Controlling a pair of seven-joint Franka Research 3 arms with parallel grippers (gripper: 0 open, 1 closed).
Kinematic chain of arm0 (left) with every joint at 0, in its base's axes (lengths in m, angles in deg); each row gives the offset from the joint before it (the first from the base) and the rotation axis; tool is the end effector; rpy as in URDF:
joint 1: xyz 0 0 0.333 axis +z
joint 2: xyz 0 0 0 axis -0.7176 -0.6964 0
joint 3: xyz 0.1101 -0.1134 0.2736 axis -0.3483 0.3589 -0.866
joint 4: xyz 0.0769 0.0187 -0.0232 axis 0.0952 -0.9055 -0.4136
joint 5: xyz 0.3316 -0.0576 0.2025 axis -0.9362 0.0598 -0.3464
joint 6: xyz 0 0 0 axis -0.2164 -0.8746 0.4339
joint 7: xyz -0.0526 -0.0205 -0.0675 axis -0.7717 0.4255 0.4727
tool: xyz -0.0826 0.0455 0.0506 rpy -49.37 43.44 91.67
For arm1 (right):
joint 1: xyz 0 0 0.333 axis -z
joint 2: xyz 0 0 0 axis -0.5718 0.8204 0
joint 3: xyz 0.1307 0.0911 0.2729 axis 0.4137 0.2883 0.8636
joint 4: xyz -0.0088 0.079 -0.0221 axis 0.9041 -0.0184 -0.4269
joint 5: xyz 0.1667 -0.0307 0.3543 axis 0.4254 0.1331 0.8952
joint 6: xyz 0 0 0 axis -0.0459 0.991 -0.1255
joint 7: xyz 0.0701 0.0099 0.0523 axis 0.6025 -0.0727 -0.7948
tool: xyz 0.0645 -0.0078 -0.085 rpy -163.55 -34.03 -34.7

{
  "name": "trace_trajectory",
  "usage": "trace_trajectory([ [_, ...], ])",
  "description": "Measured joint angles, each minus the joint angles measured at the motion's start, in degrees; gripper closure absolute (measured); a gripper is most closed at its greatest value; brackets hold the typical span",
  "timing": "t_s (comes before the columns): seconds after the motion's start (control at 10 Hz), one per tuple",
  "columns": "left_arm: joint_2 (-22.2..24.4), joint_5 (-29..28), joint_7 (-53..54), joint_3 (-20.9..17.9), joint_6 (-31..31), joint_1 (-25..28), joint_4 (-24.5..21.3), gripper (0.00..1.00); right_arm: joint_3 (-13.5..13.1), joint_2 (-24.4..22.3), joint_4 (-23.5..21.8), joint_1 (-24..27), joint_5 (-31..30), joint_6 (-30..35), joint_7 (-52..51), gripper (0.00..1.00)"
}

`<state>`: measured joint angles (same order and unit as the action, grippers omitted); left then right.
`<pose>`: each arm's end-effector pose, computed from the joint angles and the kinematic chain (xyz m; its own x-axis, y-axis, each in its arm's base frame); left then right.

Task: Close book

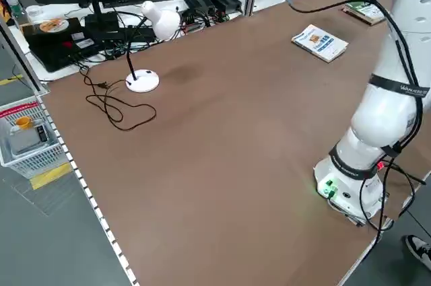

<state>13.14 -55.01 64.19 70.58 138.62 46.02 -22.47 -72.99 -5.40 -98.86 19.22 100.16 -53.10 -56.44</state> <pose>0.6164 -0.1314 0.5919 0.9815 -0.1762 -0.0749 -0.1731 -0.9838 0.0462 0.6793 0.0407 0.4026 0.9429 0.3297 0.0480 0.3318 -0.9424 -0.0431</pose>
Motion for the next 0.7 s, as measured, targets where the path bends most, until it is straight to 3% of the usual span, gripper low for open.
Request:
trace_trajectory([
  [0.3,2.82,-0.07,2.6,-4.35,-1.6,0.0,-1.19,0.0,5.1,-7.03,0.4,0.49,-5.32,6.71,13.72,0.0],
  [0.7,7.78,-0.07,3.61,-7.66,-0.01,0.12,-7.94,0.0,7.05,-14.85,0.51,1.11,-7.02,13.24,19.96,0.0],
])
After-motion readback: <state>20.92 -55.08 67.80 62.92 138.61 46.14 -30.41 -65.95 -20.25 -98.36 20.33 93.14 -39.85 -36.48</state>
